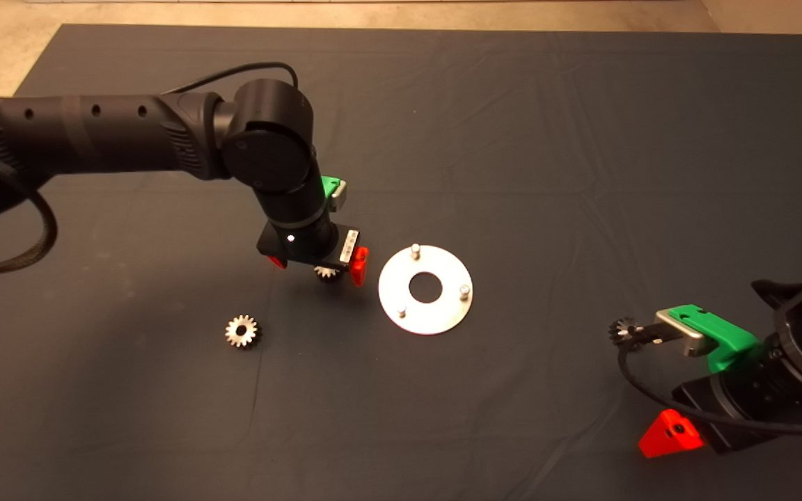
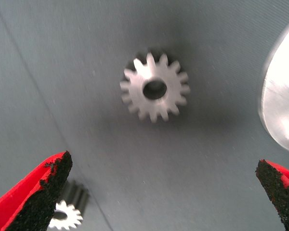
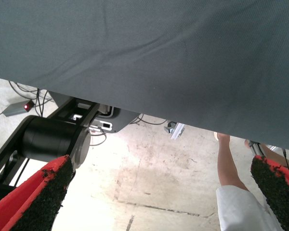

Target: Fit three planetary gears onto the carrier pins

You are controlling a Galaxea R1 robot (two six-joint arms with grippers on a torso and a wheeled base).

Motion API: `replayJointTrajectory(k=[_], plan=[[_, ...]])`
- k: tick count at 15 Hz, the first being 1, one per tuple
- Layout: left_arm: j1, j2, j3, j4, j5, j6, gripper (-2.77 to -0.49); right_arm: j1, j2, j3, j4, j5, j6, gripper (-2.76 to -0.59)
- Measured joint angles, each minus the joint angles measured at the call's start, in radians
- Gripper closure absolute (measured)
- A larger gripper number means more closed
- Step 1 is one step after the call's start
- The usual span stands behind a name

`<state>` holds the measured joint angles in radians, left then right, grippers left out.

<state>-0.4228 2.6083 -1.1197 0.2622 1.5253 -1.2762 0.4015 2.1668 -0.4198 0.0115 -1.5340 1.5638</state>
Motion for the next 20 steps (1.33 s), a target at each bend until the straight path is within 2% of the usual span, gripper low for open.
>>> replayJointTrajectory(k=[2, 4, 8, 11, 13, 16, 18, 19, 20], plan=[[0.001, 0.015, -0.059, -0.025, -0.004, 0.055, -2.77, 0.0, 0.0, 0.0, 0.0, 0.0, 0.0, -2.76], [0.001, 0.016, -0.092, -0.049, -0.015, 0.082, -2.77, 0.0, 0.0, 0.0, 0.0, 0.0, 0.0, -2.76], [0.009, 0.021, -0.115, -0.055, -0.027, 0.097, -2.77, 0.0, 0.0, 0.0, 0.0, 0.0, 0.0, -2.76], [0.022, 0.021, -0.118, -0.056, -0.079, 0.106, -2.77, 0.0, 0.0, 0.0, 0.0, 0.0, 0.0, -2.76], [0.022, 0.021, -0.107, -0.055, -0.11, 0.11, -2.77, 0.0, 0.0, 0.0, 0.0, 0.0, 0.0, -2.76], [0.024, 0.013, -0.03, -0.055, -0.163, 0.111, -2.77, 0.0, 0.0, 0.0, 0.0, 0.001, 0.0, -2.76], [0.027, 0.009, -0.026, -0.049, -0.164, 0.11, -2.77, 0.0, -0.001, 0.0, 0.0, 0.0, 0.0, -2.76], [0.026, 0.009, -0.026, -0.038, -0.164, 0.11, -2.77, 0.0, 0.0, 0.0, 0.0, 0.0, 0.0, -2.76], [0.027, 0.01, -0.021, -0.015, -0.164, 0.106, -2.77, 0.0, 0.0, 0.0, 0.0, 0.0, 0.0, -2.76]])
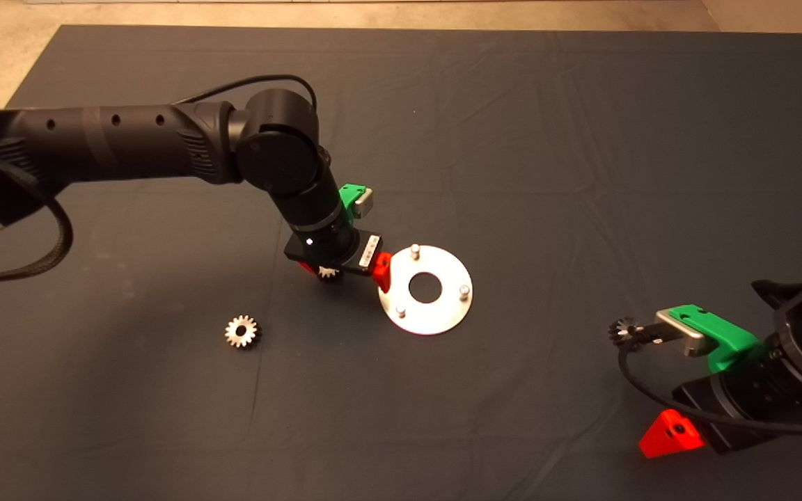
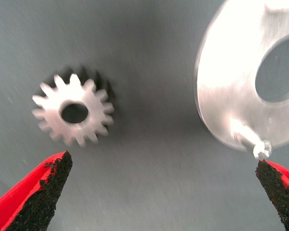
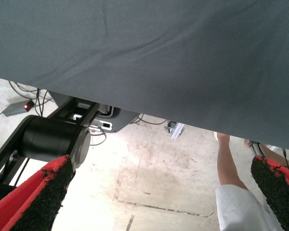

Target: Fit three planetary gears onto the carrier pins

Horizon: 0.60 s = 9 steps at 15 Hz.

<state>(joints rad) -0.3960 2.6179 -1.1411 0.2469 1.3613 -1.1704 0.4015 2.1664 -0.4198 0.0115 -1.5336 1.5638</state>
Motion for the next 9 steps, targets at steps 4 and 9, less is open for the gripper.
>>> replayJointTrajectory(k=[4, 9], plan=[[0.0, -0.02, 0.056, 0.118, 0.006, -0.051, -2.77, -0.001, 0.0, 0.0, 0.0, 0.0, 0.0, -2.76], [0.0, -0.121, 0.121, 0.215, 0.02, -0.089, -2.77, -0.005, 0.0, 0.0, 0.0, 0.0, 0.0, -2.76]])
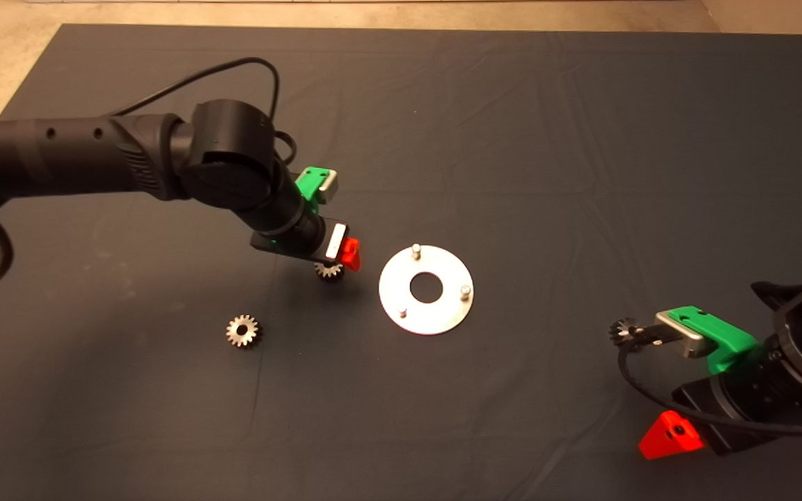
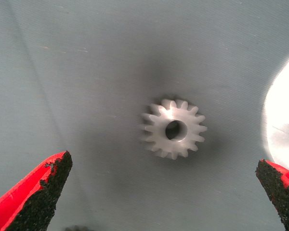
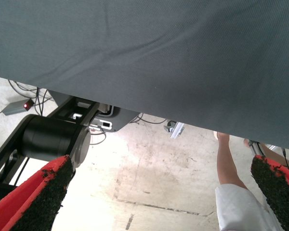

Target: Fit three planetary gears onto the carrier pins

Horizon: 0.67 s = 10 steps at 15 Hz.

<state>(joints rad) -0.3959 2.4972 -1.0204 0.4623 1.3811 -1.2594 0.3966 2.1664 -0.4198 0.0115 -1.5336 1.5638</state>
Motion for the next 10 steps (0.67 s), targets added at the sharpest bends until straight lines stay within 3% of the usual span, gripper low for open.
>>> replayJointTrajectory(k=[5, 7, 10], plan=[[0.033, 0.024, 0.005, 0.032, -0.02, 0.0, -2.77, 0.0, 0.0, 0.0, 0.0, -0.001, 0.0, -2.76], [0.038, 0.018, 0.005, 0.057, -0.018, -0.001, -2.77, 0.0, 0.0, 0.0, 0.0, 0.001, 0.0, -2.76], [0.039, 0.021, 0.004, 0.072, -0.019, -0.003, -2.77, 0.0, 0.0, 0.0, 0.0, 0.0, 0.0, -2.76]])
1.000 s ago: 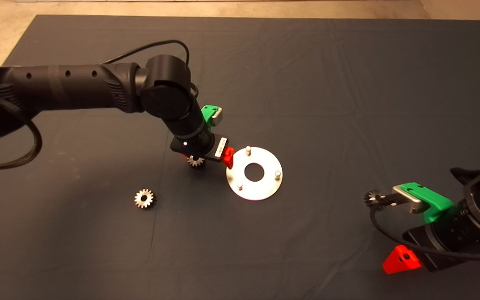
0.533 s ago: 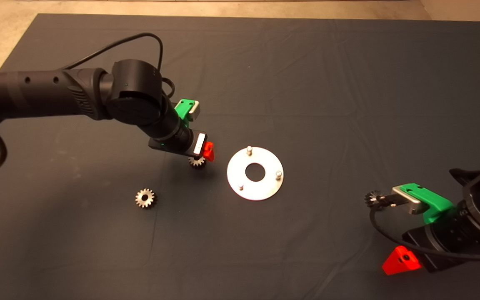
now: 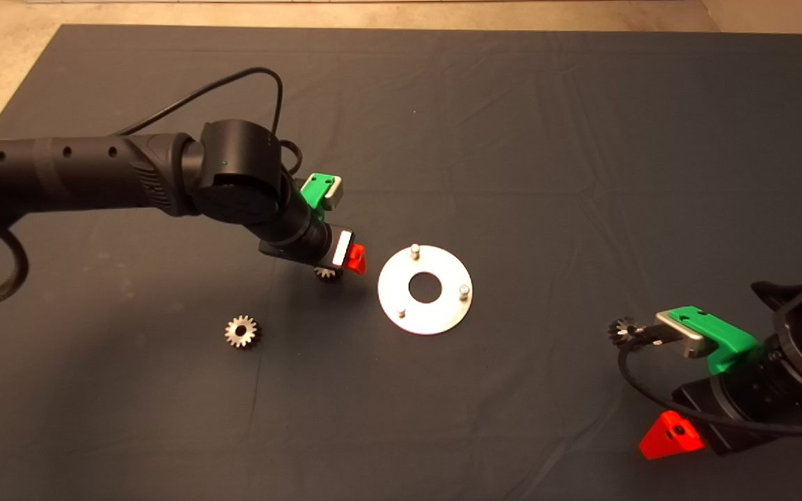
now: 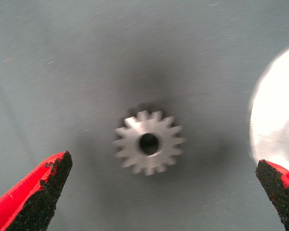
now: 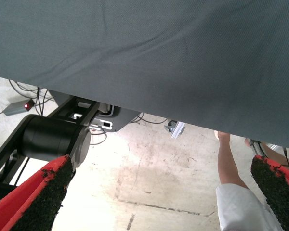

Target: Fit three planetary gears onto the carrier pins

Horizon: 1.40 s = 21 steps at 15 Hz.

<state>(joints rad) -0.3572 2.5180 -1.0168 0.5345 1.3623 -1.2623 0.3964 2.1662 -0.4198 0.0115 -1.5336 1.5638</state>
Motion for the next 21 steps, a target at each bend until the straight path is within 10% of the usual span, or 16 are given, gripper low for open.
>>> replayJointTrajectory(k=[21], plan=[[0.022, 0.001, -0.042, 0.058, -0.001, 0.017, -2.77, 0.0, 0.0, 0.0, 0.0, 0.0, 0.0, -2.76]])
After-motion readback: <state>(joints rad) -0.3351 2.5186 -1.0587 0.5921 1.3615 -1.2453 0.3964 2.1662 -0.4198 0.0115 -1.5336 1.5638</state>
